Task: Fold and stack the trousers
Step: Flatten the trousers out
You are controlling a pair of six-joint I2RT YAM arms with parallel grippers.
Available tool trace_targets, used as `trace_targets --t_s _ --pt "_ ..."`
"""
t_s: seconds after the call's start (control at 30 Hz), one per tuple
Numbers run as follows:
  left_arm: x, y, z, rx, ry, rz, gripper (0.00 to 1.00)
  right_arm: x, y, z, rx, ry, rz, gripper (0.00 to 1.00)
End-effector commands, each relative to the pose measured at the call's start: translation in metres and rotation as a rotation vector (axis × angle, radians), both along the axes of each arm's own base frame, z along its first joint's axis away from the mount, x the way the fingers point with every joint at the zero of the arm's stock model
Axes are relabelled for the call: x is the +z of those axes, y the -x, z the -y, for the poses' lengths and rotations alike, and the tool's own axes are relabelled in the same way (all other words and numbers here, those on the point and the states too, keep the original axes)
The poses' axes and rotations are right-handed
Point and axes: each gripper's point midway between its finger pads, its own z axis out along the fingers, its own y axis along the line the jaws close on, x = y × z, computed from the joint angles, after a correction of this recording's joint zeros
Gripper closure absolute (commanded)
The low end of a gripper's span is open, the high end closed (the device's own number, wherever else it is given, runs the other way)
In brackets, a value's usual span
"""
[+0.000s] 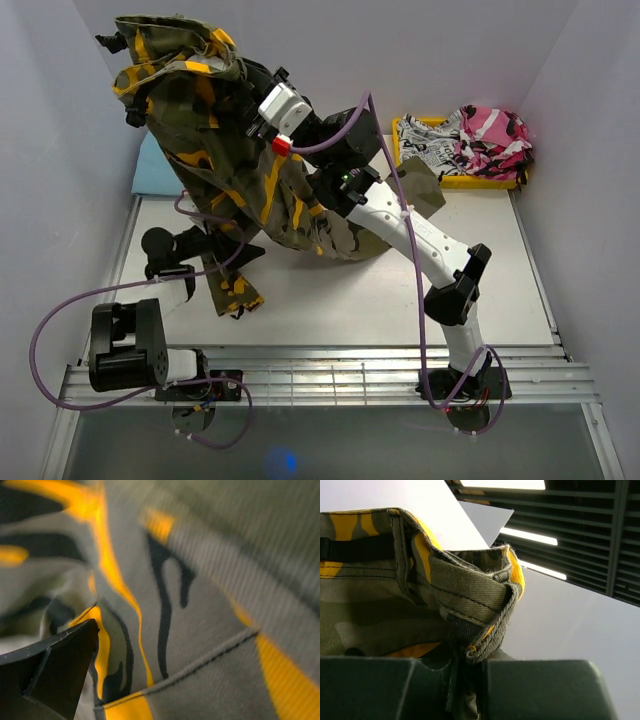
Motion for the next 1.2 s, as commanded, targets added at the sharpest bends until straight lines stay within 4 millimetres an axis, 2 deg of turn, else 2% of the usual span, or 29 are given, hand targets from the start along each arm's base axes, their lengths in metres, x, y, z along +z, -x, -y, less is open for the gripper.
trace_targets --t_s 0.0,0.03,0.1,0.13,0.23,0.33,0.4,0.53,0.57,0.6,0.63,0.67,0.7,0.73,0.77,0.8,0.83,0.87,0.9,0.93,0.97,1.03,1.13,1.17 --pt "0.044 0.015 0.034 -0.033 0.061 0.244 0.02 0.073 0.036 0.08 -0.095 -0.284 0.168 0.92" --pt "0.048 0.028 0.055 -0.103 0.088 0.249 0.02 0.069 0.032 0.075 -0.108 -0.28 0.171 0.92" --pt "0.056 0.031 0.07 -0.114 0.131 0.25 0.02 0.072 0.032 0.077 -0.142 -0.288 0.2 0.92" --pt "0.057 0.039 0.083 -0.156 0.141 0.254 0.02 0.07 0.031 0.074 -0.151 -0.285 0.212 0.92" --pt "0.054 0.048 0.102 -0.206 0.167 0.223 0.02 0.07 0.031 0.075 -0.192 -0.284 0.26 0.92" --pt "0.049 0.037 0.112 -0.17 0.199 0.18 0.02 0.071 0.031 0.079 -0.213 -0.302 0.264 0.92" --pt "0.061 0.016 0.121 -0.113 0.239 0.16 0.02 0.072 0.03 0.082 -0.226 -0.309 0.264 0.92" --pt "0.078 -0.01 0.161 -0.125 0.271 0.168 0.02 0.073 0.029 0.086 -0.246 -0.328 0.269 0.92" --pt "0.092 -0.018 0.172 -0.13 0.289 0.184 0.05 0.073 0.031 0.086 -0.244 -0.329 0.274 0.92" --pt "0.094 -0.033 0.18 -0.104 0.301 0.144 0.25 0.073 0.03 0.087 -0.251 -0.331 0.278 0.92" --pt "0.088 -0.048 0.181 -0.06 0.303 0.084 0.49 0.075 0.031 0.09 -0.266 -0.334 0.288 0.92" --pt "0.092 -0.065 0.17 -0.01 0.312 0.076 0.6 0.076 0.031 0.092 -0.288 -0.336 0.3 0.92" --pt "0.092 -0.086 0.147 0.056 0.321 0.03 0.87 0.079 0.029 0.099 -0.313 -0.337 0.312 0.92" --pt "0.09 -0.101 0.111 0.12 0.325 -0.029 1.0 0.082 0.026 0.109 -0.335 -0.338 0.3 0.92" --pt "0.102 -0.12 0.037 0.277 0.327 -0.008 1.0 0.07 0.011 0.108 -0.345 -0.305 0.259 0.92" --pt "0.12 -0.121 -0.017 0.37 0.302 0.07 1.0 0.074 0.012 0.12 -0.354 -0.32 0.251 0.92" --pt "0.13 -0.119 -0.066 0.477 0.267 0.082 1.0 0.066 0.008 0.115 -0.322 -0.299 0.211 0.92" --pt "0.148 -0.108 -0.112 0.566 0.223 0.131 1.0 0.052 0.003 0.106 -0.281 -0.264 0.162 0.92" --pt "0.186 -0.087 -0.18 0.736 0.172 0.235 1.0 0.041 -0.001 0.096 -0.236 -0.247 0.107 0.92" --pt "0.233 -0.046 -0.237 0.89 0.028 0.391 1.0 0.026 -0.016 0.081 -0.182 -0.258 -0.031 0.92" --pt "0.231 -0.039 -0.252 0.927 -0.004 0.392 1.0 0.026 -0.016 0.08 -0.157 -0.261 -0.049 0.92" --pt "0.258 -0.017 -0.262 0.982 -0.103 0.494 1.0 0.015 -0.03 0.077 -0.157 -0.276 -0.136 0.92" --pt "0.274 -0.001 -0.247 0.979 -0.223 0.606 1.0 0.011 -0.041 0.09 -0.189 -0.315 -0.192 0.92" --pt "0.28 0.002 -0.245 1.001 -0.229 0.639 1.0 -0.001 -0.048 0.09 -0.209 -0.302 -0.211 0.92"
